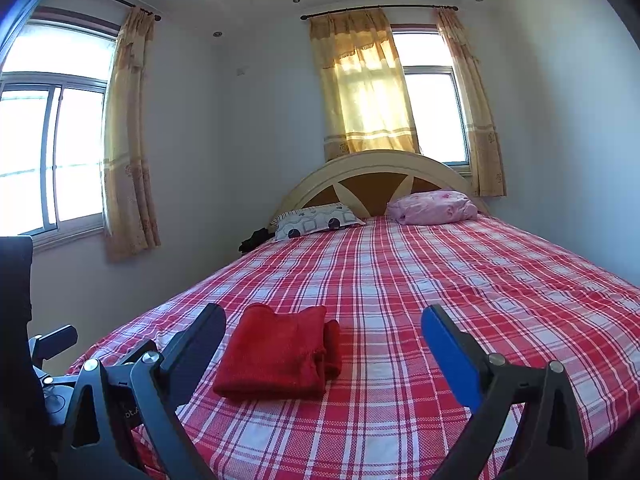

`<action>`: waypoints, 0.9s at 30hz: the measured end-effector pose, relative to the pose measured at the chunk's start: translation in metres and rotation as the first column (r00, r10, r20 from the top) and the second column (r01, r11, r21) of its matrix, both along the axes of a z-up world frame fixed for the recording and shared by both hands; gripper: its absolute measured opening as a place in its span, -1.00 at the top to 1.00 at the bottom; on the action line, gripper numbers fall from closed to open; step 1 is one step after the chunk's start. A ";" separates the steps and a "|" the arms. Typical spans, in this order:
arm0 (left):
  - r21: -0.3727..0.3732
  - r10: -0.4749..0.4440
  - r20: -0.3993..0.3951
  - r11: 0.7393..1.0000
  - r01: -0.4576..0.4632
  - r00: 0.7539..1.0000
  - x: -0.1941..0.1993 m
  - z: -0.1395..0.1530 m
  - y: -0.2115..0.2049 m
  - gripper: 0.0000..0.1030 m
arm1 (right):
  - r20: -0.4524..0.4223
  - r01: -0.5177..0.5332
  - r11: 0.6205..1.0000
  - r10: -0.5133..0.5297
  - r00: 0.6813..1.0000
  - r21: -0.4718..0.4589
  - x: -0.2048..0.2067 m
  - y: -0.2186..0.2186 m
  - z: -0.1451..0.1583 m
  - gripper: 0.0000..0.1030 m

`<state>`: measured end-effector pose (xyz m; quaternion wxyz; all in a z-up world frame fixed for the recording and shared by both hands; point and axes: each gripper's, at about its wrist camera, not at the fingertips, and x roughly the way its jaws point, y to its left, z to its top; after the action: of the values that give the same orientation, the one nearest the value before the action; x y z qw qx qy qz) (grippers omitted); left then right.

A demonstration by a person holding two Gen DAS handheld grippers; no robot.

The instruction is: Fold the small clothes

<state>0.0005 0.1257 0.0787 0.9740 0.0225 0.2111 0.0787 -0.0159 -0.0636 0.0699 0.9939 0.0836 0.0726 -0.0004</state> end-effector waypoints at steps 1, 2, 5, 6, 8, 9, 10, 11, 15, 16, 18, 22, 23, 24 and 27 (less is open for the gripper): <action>-0.002 0.002 -0.001 1.000 -0.002 1.000 0.000 0.000 0.001 -1.00 | 0.000 0.000 1.000 0.000 1.000 0.001 0.000 0.000 0.000 -0.92; -0.004 0.002 -0.002 1.000 -0.002 1.000 0.000 0.000 0.001 -1.00 | -0.001 0.000 1.000 0.000 1.000 0.000 0.000 0.000 0.000 -0.92; -0.002 0.001 -0.001 1.000 -0.001 1.000 0.000 -0.001 0.001 -1.00 | -0.005 -0.002 1.000 0.002 1.000 0.001 0.000 0.000 -0.001 -0.92; -0.002 0.002 -0.002 1.000 -0.002 1.000 0.000 0.000 0.001 -1.00 | -0.006 -0.003 1.000 0.003 1.000 0.002 0.000 0.000 -0.002 -0.92; -0.001 0.001 -0.003 1.000 -0.001 1.000 0.000 -0.001 0.001 -1.00 | -0.007 -0.003 1.000 0.003 1.000 0.005 0.001 0.000 -0.002 -0.92; -0.001 0.002 -0.003 1.000 -0.002 1.000 0.000 -0.001 0.001 -1.00 | -0.007 -0.002 1.000 0.002 1.000 0.004 0.001 0.000 -0.002 -0.92; -0.001 0.002 -0.003 1.000 -0.002 1.000 0.000 -0.001 0.001 -1.00 | -0.007 -0.002 1.000 0.002 1.000 0.004 0.001 0.000 -0.002 -0.92; -0.002 0.002 -0.003 1.000 -0.002 1.000 0.000 -0.001 0.001 -1.00 | -0.008 -0.002 1.000 0.002 1.000 0.004 0.001 0.000 -0.002 -0.92; -0.002 0.002 -0.003 1.000 -0.002 1.000 0.000 -0.001 0.002 -1.00 | -0.007 -0.002 1.000 0.002 1.000 0.004 0.001 0.000 -0.002 -0.92; -0.001 0.003 -0.002 1.000 -0.003 1.000 0.000 -0.001 0.002 -1.00 | -0.007 -0.003 1.000 0.003 1.000 0.004 0.001 0.000 -0.002 -0.92; -0.001 0.001 -0.004 1.000 -0.001 1.000 0.000 -0.001 0.002 -1.00 | -0.007 -0.003 1.000 0.004 1.000 0.005 0.001 0.000 -0.002 -0.92; -0.001 -0.002 -0.011 1.000 0.002 1.000 -0.001 -0.002 0.002 -1.00 | -0.011 -0.003 1.000 0.003 1.000 0.005 0.001 0.001 -0.003 -0.92; -0.001 -0.002 -0.012 1.000 0.002 1.000 -0.001 -0.004 0.001 -1.00 | -0.011 -0.003 1.000 0.003 1.000 0.006 0.001 0.001 -0.003 -0.92; -0.001 -0.001 -0.013 1.000 0.001 1.000 0.000 -0.004 0.001 -1.00 | -0.011 -0.003 1.000 0.003 1.000 0.006 0.001 0.001 -0.003 -0.92; 0.001 0.003 -0.016 1.000 -0.003 1.000 0.000 -0.005 0.000 -1.00 | -0.010 0.001 1.000 -0.001 1.000 0.006 0.001 0.002 -0.004 -0.92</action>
<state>0.0000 0.1256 0.0734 0.9722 0.0232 0.2189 0.0799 -0.0146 -0.0620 0.0658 0.9932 0.0867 0.0774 -0.0012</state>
